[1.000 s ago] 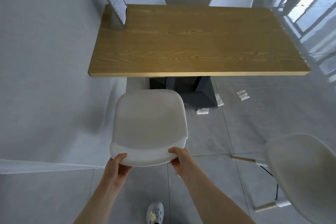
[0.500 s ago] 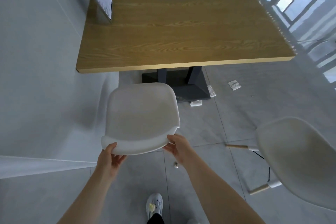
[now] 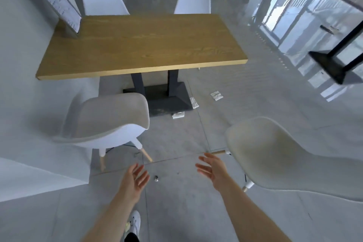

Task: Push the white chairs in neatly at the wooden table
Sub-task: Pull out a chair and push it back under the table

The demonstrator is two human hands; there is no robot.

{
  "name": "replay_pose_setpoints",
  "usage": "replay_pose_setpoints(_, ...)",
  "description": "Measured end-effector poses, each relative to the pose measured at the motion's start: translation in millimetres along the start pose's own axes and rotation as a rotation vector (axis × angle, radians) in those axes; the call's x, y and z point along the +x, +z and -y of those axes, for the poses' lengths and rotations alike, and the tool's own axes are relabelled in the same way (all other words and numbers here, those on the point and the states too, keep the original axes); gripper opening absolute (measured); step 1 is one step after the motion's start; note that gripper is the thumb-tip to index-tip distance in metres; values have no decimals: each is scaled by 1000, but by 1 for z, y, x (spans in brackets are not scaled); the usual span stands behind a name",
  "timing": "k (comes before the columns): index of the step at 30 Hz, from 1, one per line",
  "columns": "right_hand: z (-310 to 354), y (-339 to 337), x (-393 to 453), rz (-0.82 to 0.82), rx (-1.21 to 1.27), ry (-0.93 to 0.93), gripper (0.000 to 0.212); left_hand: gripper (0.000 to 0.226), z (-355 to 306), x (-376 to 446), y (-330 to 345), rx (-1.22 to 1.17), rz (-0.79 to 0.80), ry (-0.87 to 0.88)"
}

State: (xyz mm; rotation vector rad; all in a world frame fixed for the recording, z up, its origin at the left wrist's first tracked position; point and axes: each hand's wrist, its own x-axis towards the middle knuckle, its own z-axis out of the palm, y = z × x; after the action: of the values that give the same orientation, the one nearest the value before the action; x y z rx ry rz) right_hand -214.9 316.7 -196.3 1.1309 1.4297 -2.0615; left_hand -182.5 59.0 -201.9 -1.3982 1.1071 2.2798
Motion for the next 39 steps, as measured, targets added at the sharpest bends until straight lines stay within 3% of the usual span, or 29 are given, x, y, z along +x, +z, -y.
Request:
replay_pose_setpoints(5,30,-160,-31,-60,-20,-27,33,19,158,-64,89,57,61,-143)
replay_pose_setpoints(9,78,-280,-53,-228,6,-97,31,15,258,-117,164,242,127,-286)
replay_pose_setpoints(14,138,-382,-40,-345,-83,-174,36,9,321,-146,262,380,219,-308)
replay_pose_setpoints(18,168,-445,-22,-531,-199,-195,39,9,354,-143,328,488,267,-354)
replay_pose_setpoints(22,197,-506,-16,-764,-555,-225,42,11,389,-146,386,545,258,-383)
replay_pose_setpoints(25,214,-547,-6,-823,-714,-189,47,10,419,-150,417,574,213,-411)
replay_pose_setpoints(28,221,-578,16,-739,-654,-84,59,7,451,-147,438,588,151,-433)
replay_pose_setpoints(30,227,-593,35,-572,-383,-56,62,11,469,-143,449,496,103,-428)
replay_pose_setpoints(33,231,-605,55,-317,-134,-28,38,20,502,-146,455,176,34,-418)
replay_pose_setpoints(35,233,-614,61,-200,-80,21,34,22,521,-153,459,-53,77,-417)
replay_pose_setpoints(39,244,-617,72,-81,-46,161,24,14,533,-154,477,-223,76,-363)
